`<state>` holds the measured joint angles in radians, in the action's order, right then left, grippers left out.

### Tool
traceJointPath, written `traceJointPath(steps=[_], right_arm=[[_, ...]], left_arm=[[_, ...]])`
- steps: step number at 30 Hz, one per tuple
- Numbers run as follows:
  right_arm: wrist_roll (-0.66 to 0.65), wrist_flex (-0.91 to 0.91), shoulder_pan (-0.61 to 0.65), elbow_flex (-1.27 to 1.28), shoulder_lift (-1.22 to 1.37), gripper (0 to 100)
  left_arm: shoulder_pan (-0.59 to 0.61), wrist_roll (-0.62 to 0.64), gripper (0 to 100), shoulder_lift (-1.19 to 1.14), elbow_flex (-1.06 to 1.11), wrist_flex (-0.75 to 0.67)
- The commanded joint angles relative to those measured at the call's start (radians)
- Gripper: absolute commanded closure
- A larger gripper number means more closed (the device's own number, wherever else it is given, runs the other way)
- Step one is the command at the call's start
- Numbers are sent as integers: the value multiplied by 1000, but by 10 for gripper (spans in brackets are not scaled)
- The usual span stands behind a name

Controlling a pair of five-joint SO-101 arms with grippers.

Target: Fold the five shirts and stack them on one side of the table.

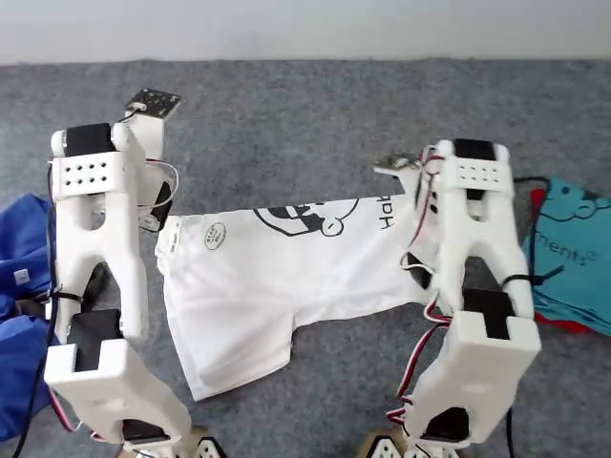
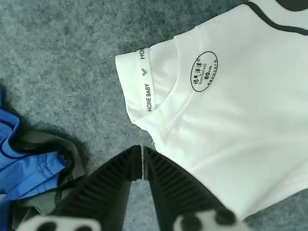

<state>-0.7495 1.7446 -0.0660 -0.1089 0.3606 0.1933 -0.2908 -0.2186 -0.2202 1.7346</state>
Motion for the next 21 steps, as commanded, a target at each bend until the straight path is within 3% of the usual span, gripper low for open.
traceJointPath(steps=[1, 14, 21], right_arm=[[-66, -50, -47, 40, -19, 825], [-86, 12, -24, 68, 1, 826], [-48, -139, -22, 64, 163, 826]], left_arm=[[6, 6, 986, 57, -5, 21], [109, 0, 986, 57, 33, 21], [107, -2, 986, 57, 31, 20]])
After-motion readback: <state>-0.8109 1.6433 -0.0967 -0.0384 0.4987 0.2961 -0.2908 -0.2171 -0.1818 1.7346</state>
